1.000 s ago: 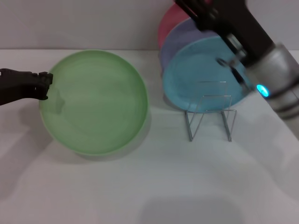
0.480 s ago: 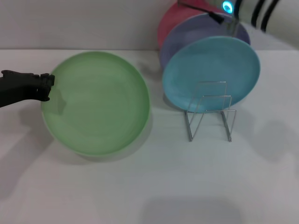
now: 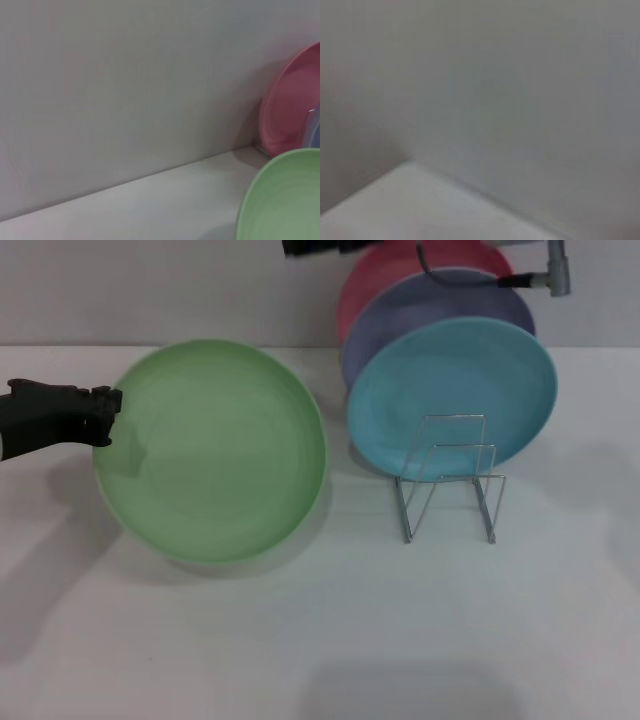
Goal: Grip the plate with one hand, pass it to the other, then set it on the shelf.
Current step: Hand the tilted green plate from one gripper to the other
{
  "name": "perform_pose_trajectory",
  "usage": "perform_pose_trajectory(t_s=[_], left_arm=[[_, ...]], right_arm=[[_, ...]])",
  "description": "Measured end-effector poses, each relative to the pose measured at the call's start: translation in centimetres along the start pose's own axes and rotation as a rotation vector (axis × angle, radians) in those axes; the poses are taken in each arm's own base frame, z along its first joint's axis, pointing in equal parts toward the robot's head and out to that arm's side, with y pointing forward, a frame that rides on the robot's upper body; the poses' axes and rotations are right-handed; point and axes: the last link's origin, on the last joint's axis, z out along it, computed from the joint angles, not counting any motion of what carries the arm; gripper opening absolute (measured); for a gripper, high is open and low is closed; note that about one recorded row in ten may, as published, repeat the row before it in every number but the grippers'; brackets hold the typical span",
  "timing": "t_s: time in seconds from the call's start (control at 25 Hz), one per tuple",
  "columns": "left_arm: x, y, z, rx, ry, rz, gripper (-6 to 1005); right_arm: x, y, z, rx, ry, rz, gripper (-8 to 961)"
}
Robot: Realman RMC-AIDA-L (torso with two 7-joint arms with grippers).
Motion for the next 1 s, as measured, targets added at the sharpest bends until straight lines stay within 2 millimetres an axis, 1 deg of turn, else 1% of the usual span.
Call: perform_pose_trajectory(t_s=[0.24,0.32,0.36,0.4,0.44,0.56,0.84,1.0], left_arm=[[0.3,0.1,0.1,-0.004,0.006,0.006,25],[0.4,0.2,0.1,-0.007,0.009,0.004,25],[0.4,0.2,0.1,-0.007,0.009,0.004,25],[0.4,0.2,0.1,-0.010,0.011,0.003,25],[0.6,0.4,0.2,-0.016,0.014,0.004,25],[0.7,0.5,0.2,-0.020,0.016,0.007,25],[0.7,0.6,0.3,-0.022,0.016,0.007,24],[0.7,0.7,0.3,-0.023,0.016,0.004,24]], right_arm=[[0.8,-0.6,0.6,-0.021,0.106,-0.043,816],[1.0,-0.9,1.1,-0.005,0.132,-0.053,816],[1.3,-1.3,1.7,0.006,0.159,-0.051,816],[1.3,-1.3,1.7,0.006,0.159,-0.051,816],[1.4,-1.4,2.1,0.004,0.175,-0.052,816],[2.0,-1.1,3.8,-0.015,0.228,-0.076,816],[2.3,-0.8,5.0,-0.024,0.243,-0.099,816],[2.7,-0.5,5.9,-0.034,0.249,-0.097,816]])
